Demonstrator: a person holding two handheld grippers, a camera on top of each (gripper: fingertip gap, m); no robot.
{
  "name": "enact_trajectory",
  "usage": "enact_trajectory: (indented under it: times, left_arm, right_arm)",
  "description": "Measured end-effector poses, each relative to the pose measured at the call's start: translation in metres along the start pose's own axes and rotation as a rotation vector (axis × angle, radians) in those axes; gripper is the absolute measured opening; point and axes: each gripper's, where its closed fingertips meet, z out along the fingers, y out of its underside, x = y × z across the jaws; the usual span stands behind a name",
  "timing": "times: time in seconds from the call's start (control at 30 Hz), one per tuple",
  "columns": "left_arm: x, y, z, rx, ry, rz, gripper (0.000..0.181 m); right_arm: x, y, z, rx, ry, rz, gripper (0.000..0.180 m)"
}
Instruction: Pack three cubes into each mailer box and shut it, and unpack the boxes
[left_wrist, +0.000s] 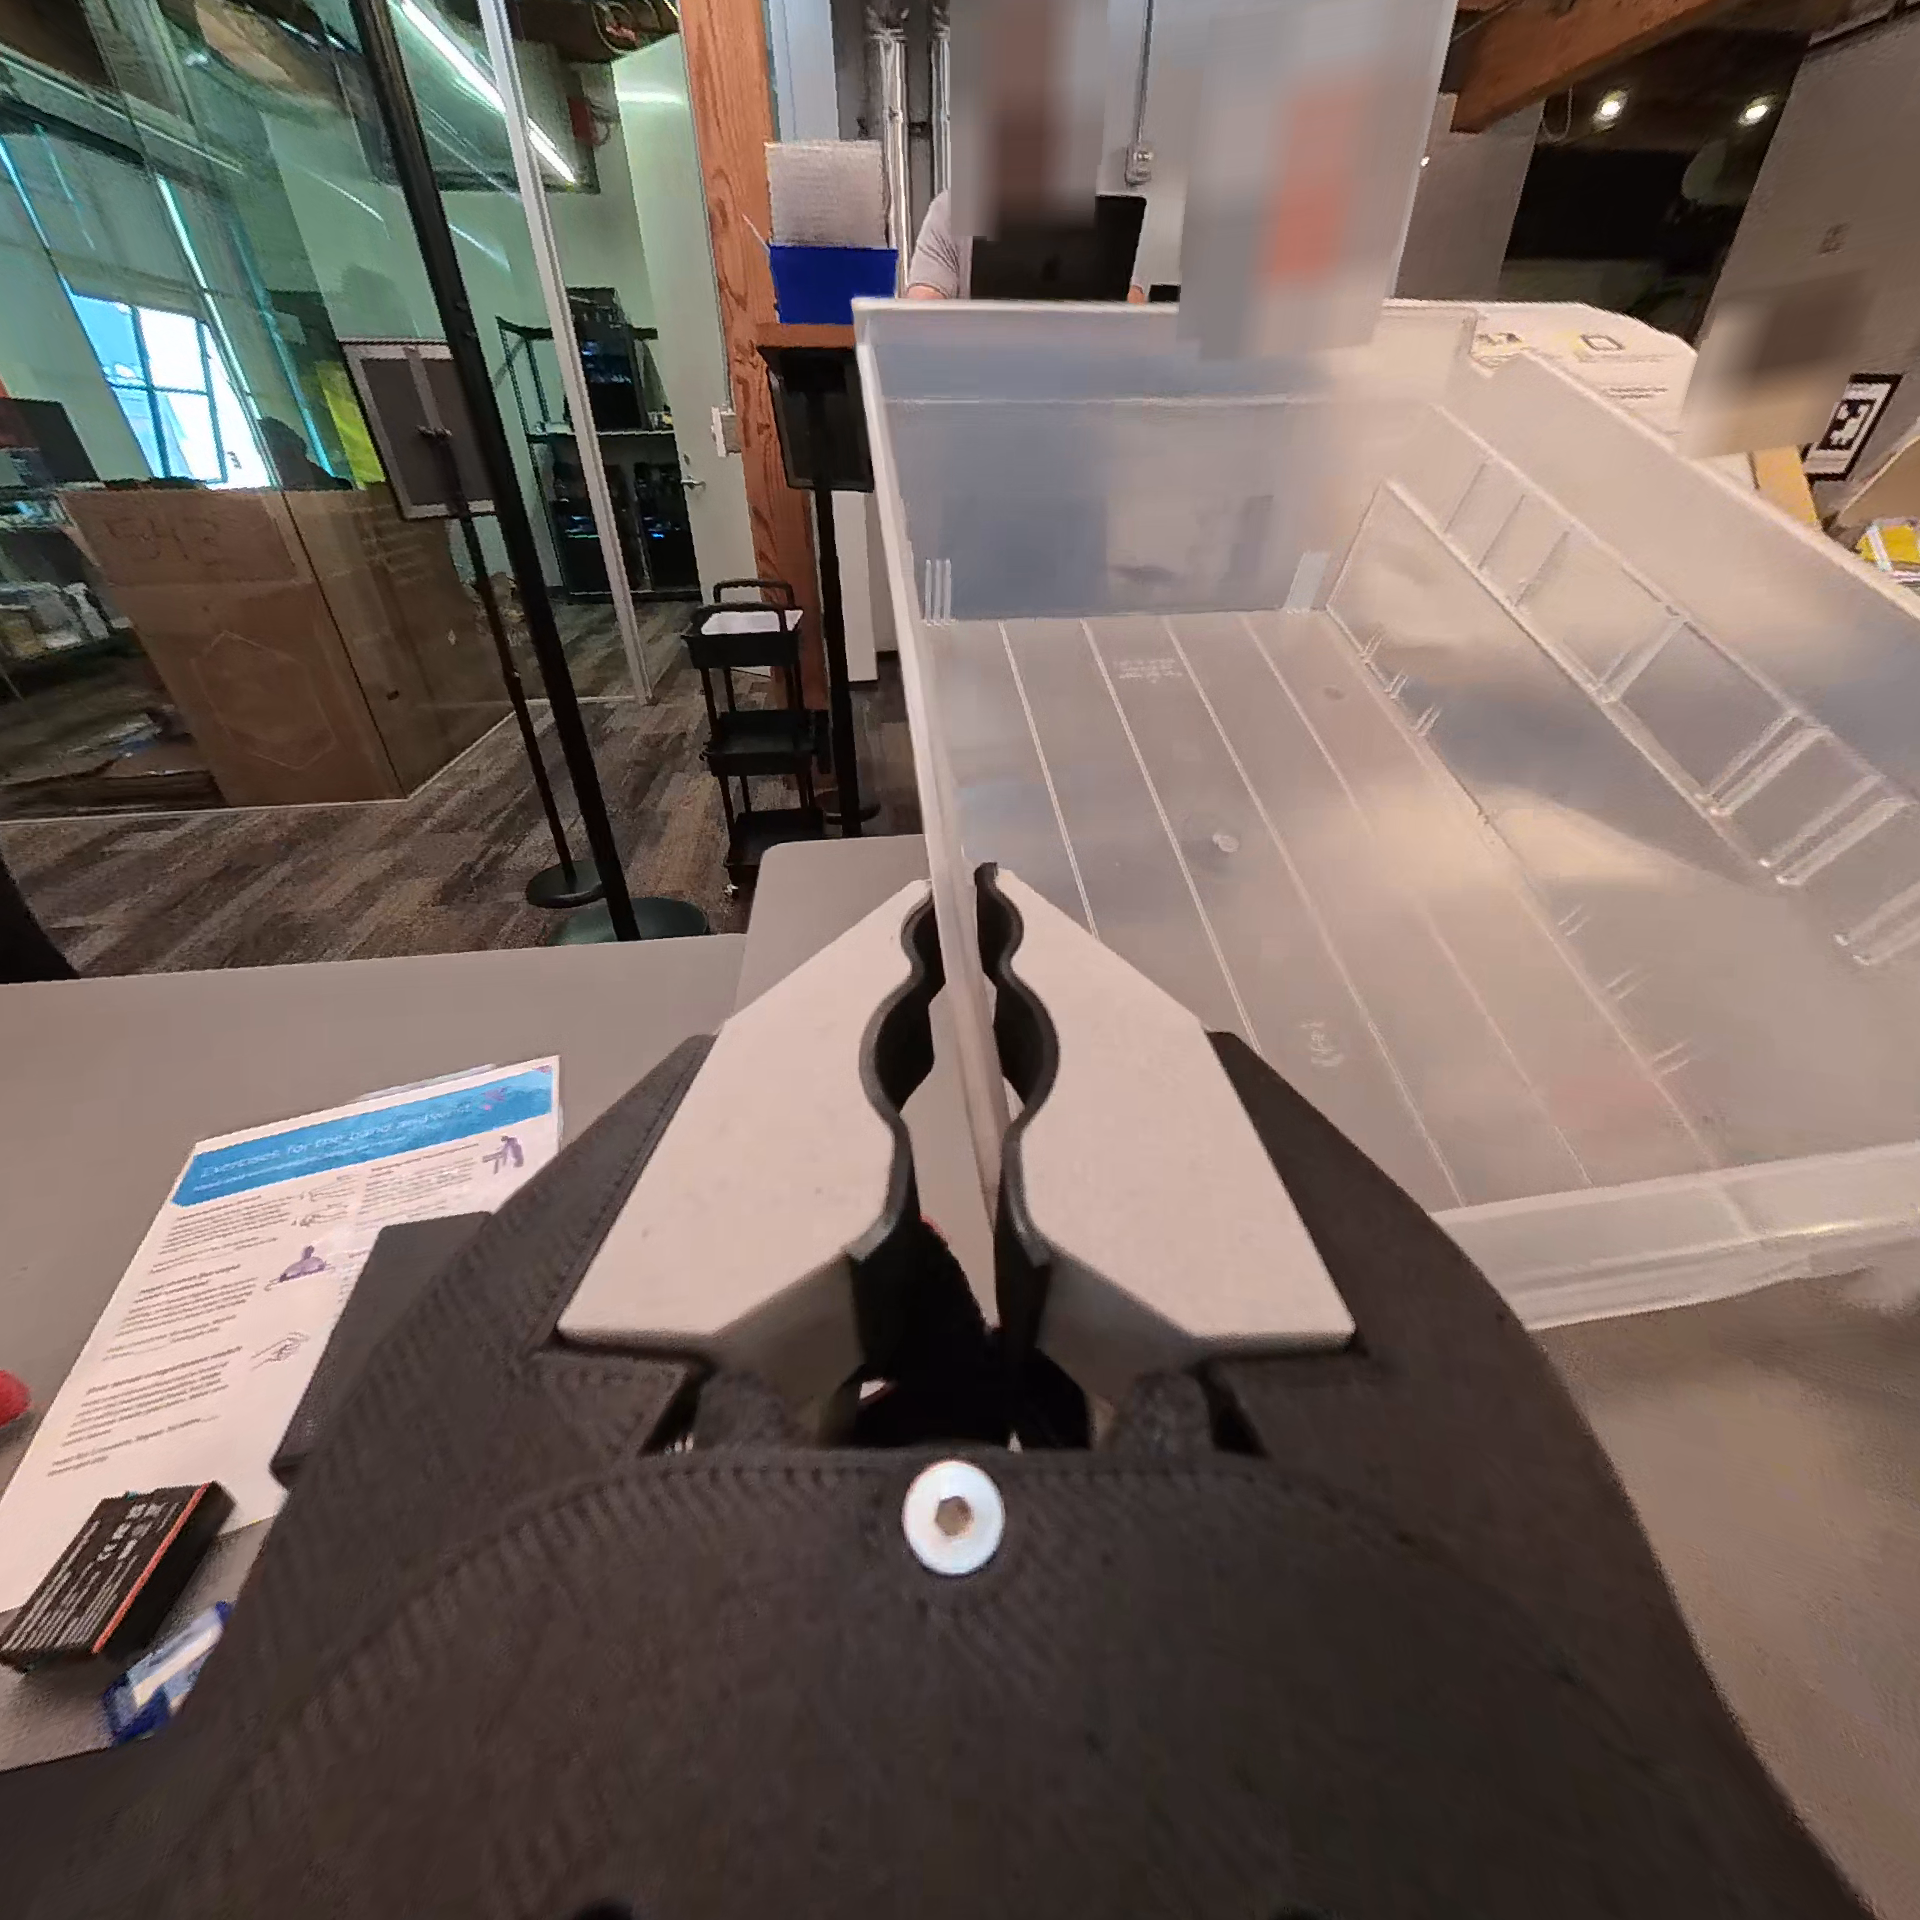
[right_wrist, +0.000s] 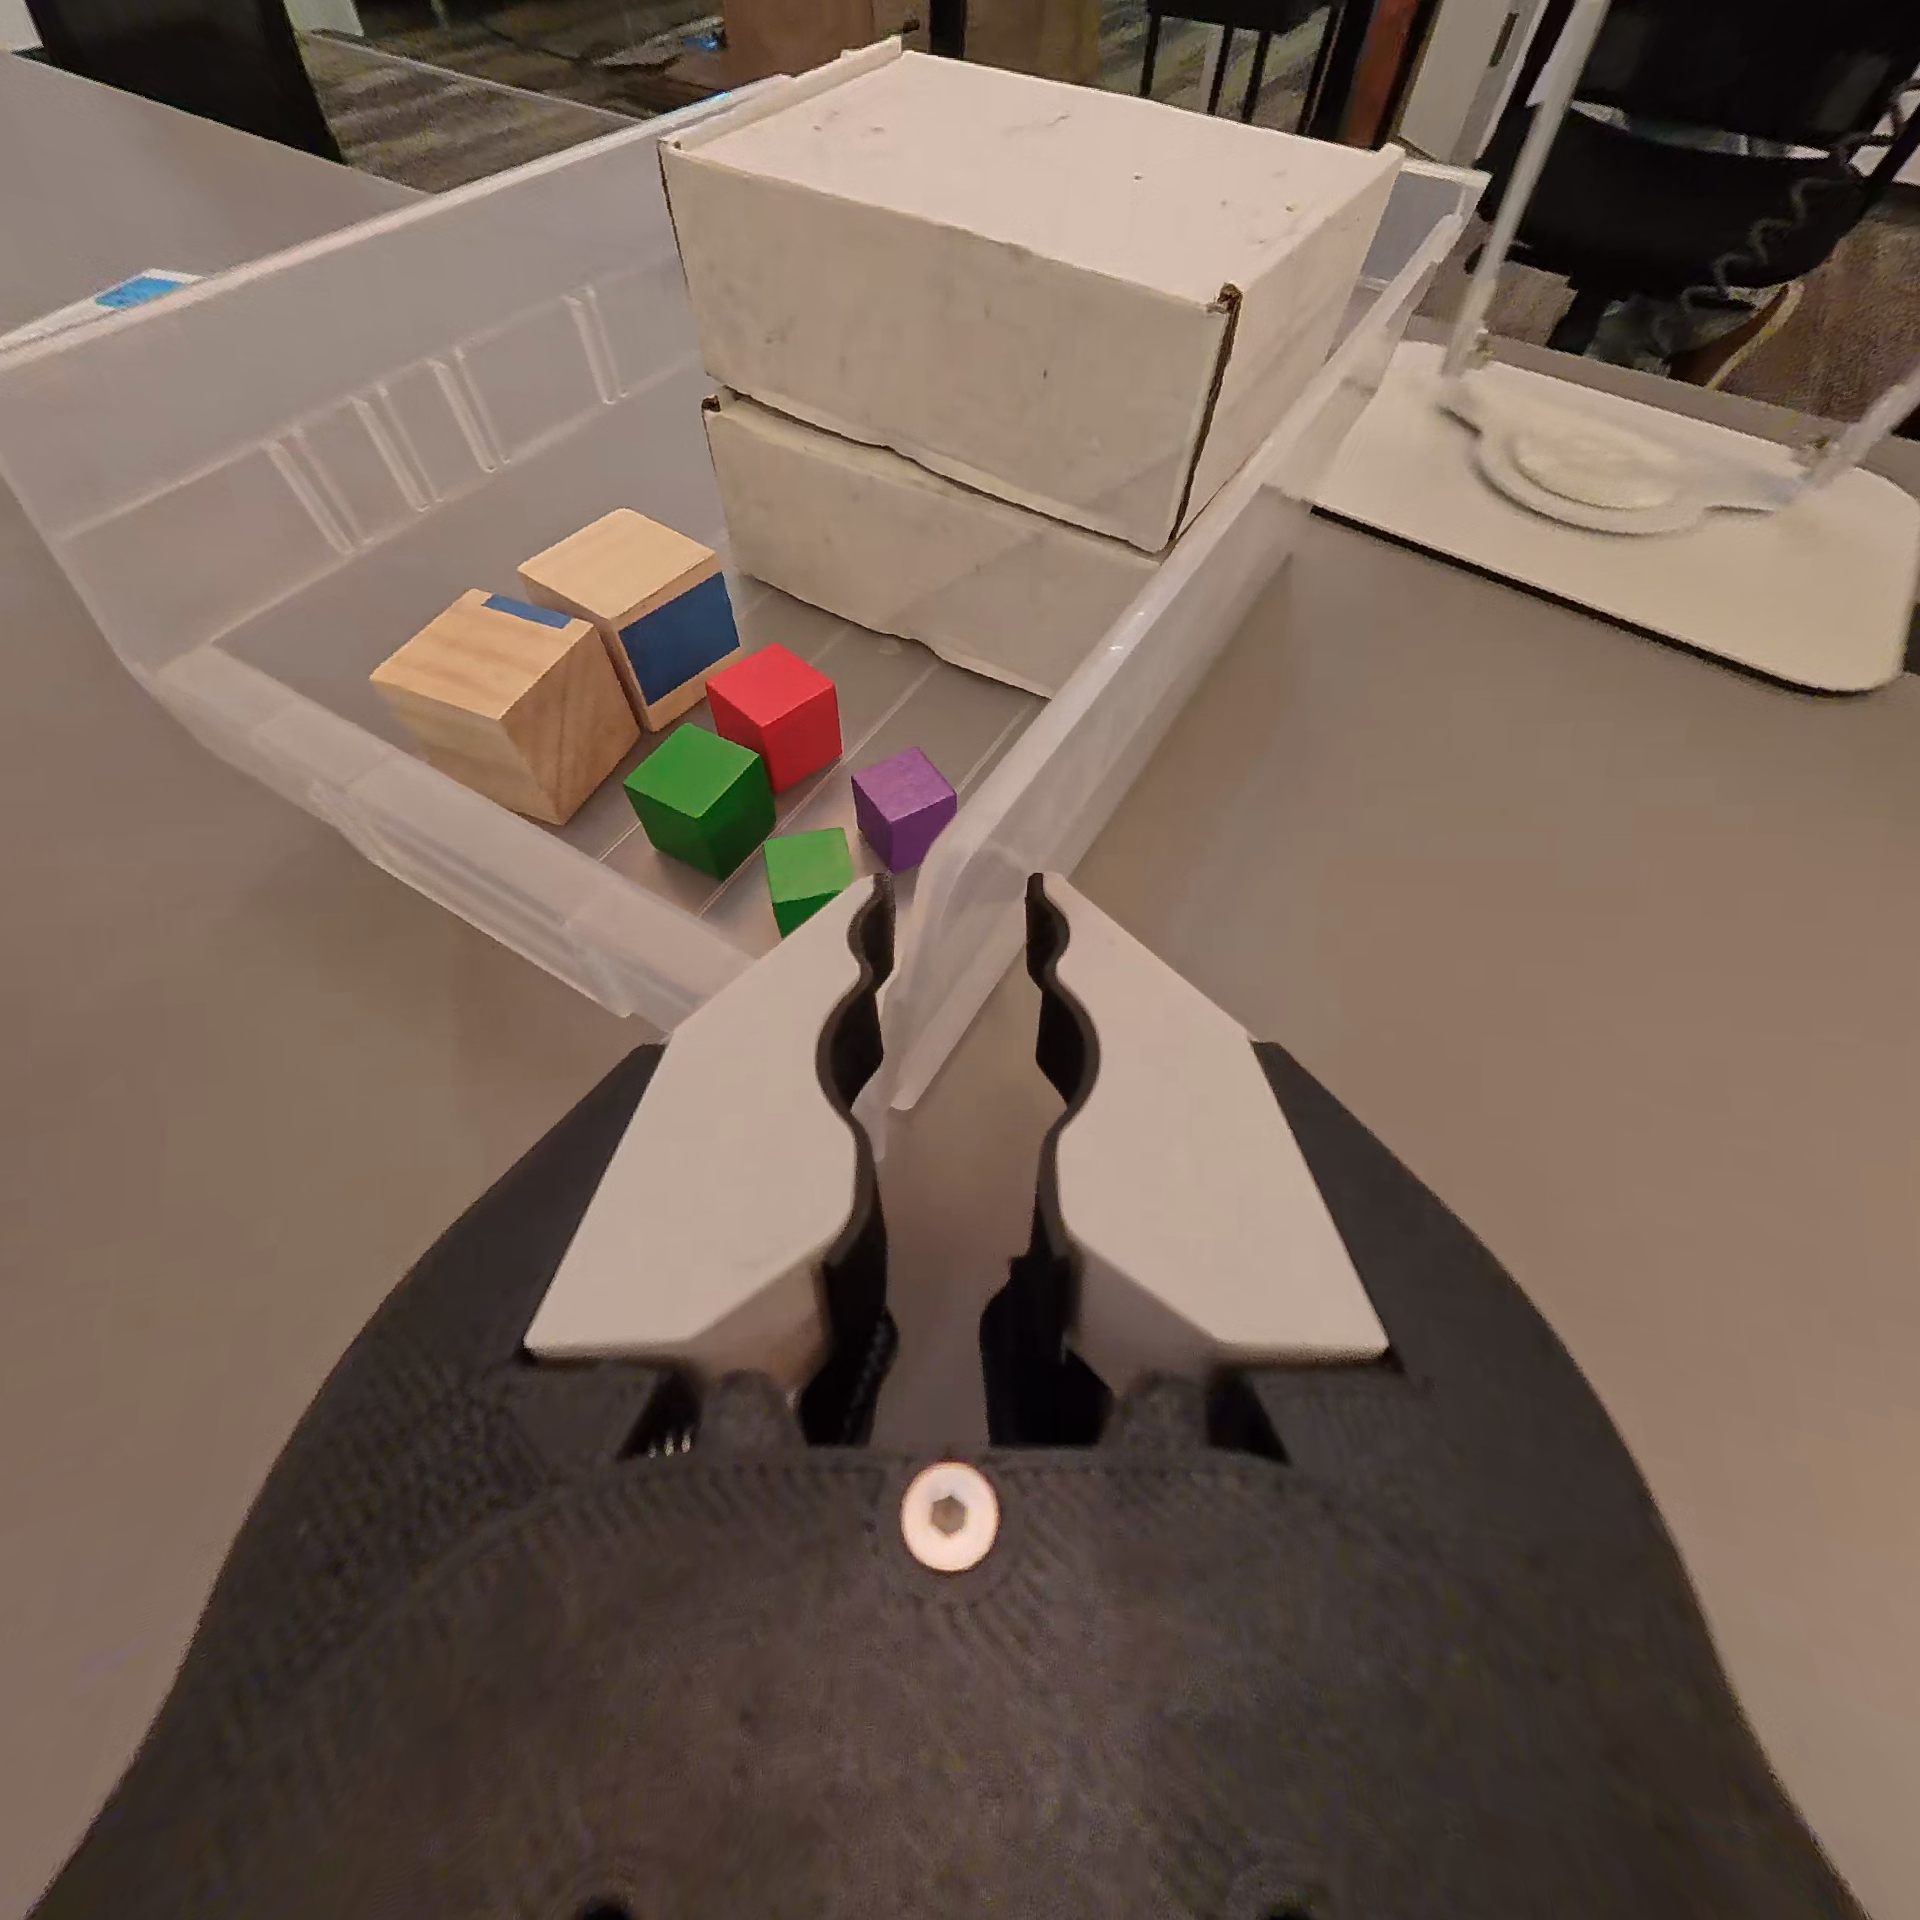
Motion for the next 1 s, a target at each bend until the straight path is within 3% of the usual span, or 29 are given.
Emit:
enact_trajectory:
  times: [0.5,0.7,0.8,1.0]
  left_arm:
    - [-0.012,-0.021,-0.012,0.052,-0.037,-0.019,0.002]
    - [-0.008,-0.022,-0.011,0.055,-0.030,-0.017,0.002]
    - [-0.001,-0.024,-0.009,0.053,-0.016,-0.012,0.002]
    - [0.044,-0.026,0.004,0.041,0.063,-0.012,0.001]
  right_arm:
    - [-0.102,-0.031,0.064,0.000,-0.115,0.009,0.028]
    - [-0.141,-0.037,0.076,-0.013,-0.228,0.014,0.043]
    - [-0.142,-0.043,0.071,0.029,-0.243,0.024,0.070]
    - [-0.106,-0.057,0.015,0.132,-0.258,0.009,0.079]
